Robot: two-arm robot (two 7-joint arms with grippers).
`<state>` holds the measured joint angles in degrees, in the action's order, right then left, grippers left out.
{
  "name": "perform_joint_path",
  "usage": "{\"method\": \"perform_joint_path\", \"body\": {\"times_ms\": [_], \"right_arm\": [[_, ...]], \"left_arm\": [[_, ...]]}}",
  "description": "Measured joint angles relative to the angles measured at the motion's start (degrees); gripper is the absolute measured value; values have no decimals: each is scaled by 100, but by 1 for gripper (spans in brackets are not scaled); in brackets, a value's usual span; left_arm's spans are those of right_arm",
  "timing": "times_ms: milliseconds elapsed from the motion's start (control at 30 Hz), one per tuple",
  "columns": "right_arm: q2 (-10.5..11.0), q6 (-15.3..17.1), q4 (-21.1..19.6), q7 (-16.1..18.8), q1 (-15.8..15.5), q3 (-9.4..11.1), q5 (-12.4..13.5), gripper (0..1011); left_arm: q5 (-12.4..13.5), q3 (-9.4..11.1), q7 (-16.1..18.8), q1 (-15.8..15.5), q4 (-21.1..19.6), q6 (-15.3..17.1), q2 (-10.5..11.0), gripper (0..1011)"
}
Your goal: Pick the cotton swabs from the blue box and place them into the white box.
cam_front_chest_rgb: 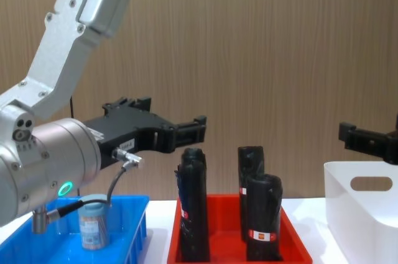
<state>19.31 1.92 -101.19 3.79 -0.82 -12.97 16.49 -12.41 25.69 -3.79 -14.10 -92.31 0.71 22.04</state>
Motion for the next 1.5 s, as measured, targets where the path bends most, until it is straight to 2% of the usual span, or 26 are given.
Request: {"method": "perform_joint_path", "body": {"times_ms": [233,867,1300,1500], "right_arm": [[2,0,-4,0,-2,1,0,1001],[3,29,2,88,9,13,36,1002],[46,326,143,700,152,22,112,1002],[12,516,444,1087,356,11,114,1002]], "left_arm": [[86,34,286,50,-84,7,-16,1004],[94,36,317,52,-90,8,-14,1004],[92,33,317,50,-87,8,-14,1004],[92,33,317,51,-87,8,-14,1004]]}}
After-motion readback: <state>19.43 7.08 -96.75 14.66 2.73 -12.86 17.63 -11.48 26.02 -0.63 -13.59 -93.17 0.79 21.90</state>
